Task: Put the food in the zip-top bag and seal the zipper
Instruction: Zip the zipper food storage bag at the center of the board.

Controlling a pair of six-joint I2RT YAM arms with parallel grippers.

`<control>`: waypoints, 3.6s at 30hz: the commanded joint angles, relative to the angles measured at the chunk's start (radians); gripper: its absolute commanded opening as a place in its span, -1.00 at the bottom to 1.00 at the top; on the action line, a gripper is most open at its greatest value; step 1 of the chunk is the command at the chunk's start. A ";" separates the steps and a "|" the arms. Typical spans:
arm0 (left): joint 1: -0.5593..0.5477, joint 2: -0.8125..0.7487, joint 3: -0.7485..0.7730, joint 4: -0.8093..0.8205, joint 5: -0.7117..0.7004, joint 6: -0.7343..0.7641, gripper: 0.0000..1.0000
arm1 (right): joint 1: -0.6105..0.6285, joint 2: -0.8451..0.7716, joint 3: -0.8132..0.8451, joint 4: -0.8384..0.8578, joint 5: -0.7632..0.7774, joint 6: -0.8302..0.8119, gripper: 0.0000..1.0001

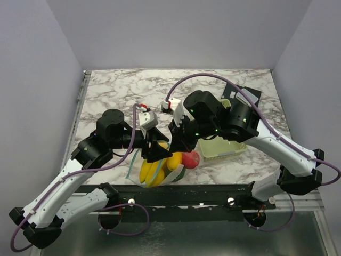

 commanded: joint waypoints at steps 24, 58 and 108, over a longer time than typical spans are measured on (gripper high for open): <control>-0.004 0.020 0.140 -0.200 -0.111 0.086 0.12 | 0.007 0.052 0.137 -0.054 0.116 0.115 -0.99; -0.004 0.033 0.101 -0.206 -0.042 0.074 -0.12 | 0.008 0.025 0.074 0.076 0.172 0.216 -0.99; -0.004 0.064 0.193 -0.221 0.084 0.051 -1.00 | 0.007 -0.457 -0.703 0.826 -0.046 -0.289 0.05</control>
